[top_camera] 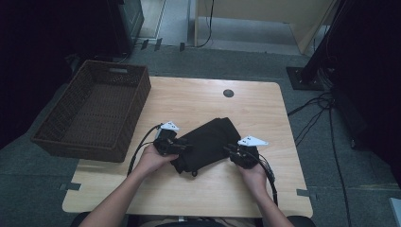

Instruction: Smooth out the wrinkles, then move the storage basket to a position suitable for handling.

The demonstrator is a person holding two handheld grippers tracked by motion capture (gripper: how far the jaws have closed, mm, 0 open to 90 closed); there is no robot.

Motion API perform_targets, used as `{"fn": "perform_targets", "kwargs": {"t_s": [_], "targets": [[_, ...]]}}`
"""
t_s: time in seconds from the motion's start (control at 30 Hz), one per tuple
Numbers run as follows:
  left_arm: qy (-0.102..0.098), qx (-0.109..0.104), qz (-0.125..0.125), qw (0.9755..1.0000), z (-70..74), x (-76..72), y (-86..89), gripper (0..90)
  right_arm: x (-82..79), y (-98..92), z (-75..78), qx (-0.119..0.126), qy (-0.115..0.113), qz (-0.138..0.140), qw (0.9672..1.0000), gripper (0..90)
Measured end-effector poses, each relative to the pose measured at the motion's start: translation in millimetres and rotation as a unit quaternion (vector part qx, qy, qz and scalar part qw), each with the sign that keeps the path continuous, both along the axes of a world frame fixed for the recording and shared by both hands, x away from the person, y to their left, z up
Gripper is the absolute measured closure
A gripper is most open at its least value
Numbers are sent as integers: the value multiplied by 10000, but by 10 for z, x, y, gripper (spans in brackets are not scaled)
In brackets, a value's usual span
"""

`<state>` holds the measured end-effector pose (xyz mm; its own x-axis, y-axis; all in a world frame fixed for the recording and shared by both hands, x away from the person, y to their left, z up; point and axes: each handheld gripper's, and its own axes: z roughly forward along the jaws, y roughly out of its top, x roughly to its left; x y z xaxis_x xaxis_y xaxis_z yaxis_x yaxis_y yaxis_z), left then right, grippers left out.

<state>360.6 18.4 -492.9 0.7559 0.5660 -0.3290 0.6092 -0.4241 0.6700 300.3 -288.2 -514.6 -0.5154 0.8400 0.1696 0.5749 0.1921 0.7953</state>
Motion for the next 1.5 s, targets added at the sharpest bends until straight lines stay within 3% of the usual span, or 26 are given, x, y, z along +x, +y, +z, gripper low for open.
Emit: {"fn": "perform_targets", "kwargs": {"t_s": [0.13,0.17,0.4,0.47,0.8,0.93,1.0,1.07,1.23,1.4,1.5], "targets": [[39,-51,-49,10000,-14,-14,-72,549,40,10,88,222,-127,-2,9997,682],[29,-56,-66,10000,-15,-21,-97,551,56,49,113,238,-293,29,9993,684],[53,-61,-124,9999,-1,-65,-136,543,112,151,103,153,-243,160,9995,688],[107,-63,-67,9999,10,-50,-108,497,117,127,69,206,-227,187,9994,700],[-3,-21,221,9998,153,-3,45,428,106,108,53,217,-254,207,9992,696],[-10,139,223,9997,199,52,85,425,117,109,66,203,-183,243,9993,695],[-42,253,227,9994,259,91,116,429,127,105,69,175,-194,276,9993,695],[-62,200,283,9994,324,123,152,434,128,105,69,193,-178,274,9993,695],[-140,326,422,9985,536,239,234,435,127,101,65,242,-154,268,9992,693],[-110,356,511,9980,732,338,264,437,125,101,65,256,-141,268,9992,690],[-77,524,563,9970,830,411,282,437,126,99,62,264,-155,274,9992,687]]}}
